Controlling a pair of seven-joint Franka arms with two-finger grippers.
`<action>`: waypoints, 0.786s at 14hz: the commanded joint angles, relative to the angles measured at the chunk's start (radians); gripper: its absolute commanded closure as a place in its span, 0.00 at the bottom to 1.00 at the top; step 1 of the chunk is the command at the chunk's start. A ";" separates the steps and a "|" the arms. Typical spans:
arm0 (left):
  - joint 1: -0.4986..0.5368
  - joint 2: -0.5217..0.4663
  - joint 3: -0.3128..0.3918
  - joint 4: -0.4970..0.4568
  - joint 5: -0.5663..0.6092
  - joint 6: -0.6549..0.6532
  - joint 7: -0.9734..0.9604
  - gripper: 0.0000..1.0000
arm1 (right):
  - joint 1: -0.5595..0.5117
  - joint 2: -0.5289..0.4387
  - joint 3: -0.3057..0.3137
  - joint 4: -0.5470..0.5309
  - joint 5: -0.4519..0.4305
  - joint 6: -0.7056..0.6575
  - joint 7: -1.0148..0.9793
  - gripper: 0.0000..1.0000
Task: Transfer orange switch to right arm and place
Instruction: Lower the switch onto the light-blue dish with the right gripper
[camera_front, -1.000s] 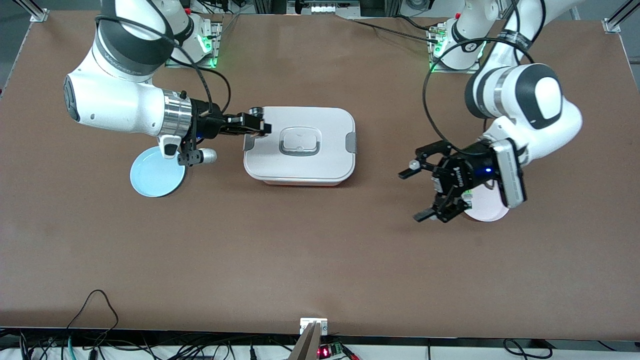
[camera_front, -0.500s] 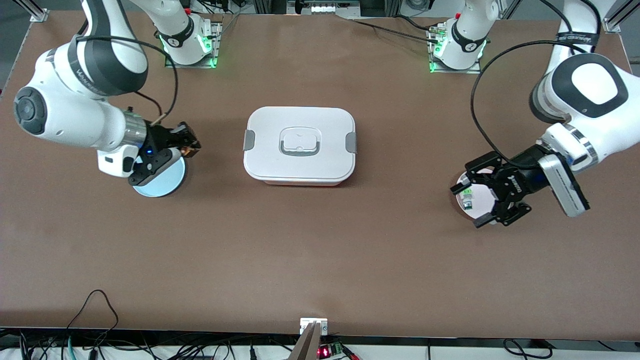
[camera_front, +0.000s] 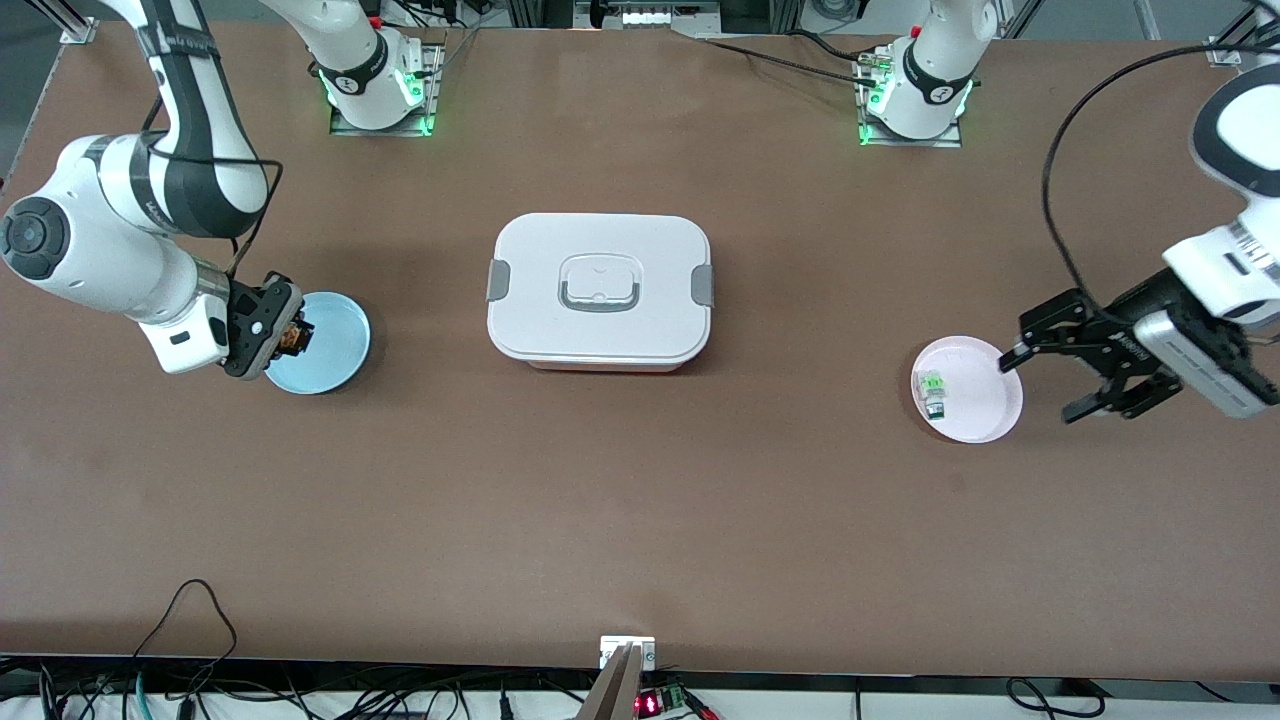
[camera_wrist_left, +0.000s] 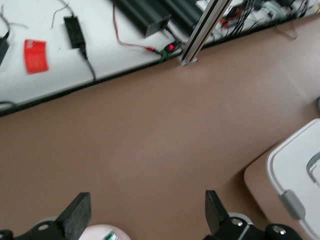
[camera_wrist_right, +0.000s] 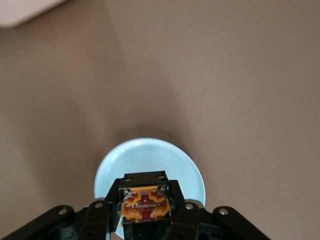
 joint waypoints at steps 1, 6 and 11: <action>-0.009 -0.026 0.003 0.112 0.207 -0.204 -0.208 0.00 | 0.007 -0.039 -0.041 -0.161 -0.008 0.161 -0.150 0.98; -0.081 -0.095 -0.003 0.192 0.391 -0.483 -0.566 0.00 | 0.002 0.019 -0.053 -0.304 -0.003 0.432 -0.221 0.98; -0.133 -0.103 0.020 0.226 0.449 -0.633 -0.824 0.00 | 0.002 0.131 -0.021 -0.312 0.002 0.590 -0.219 0.98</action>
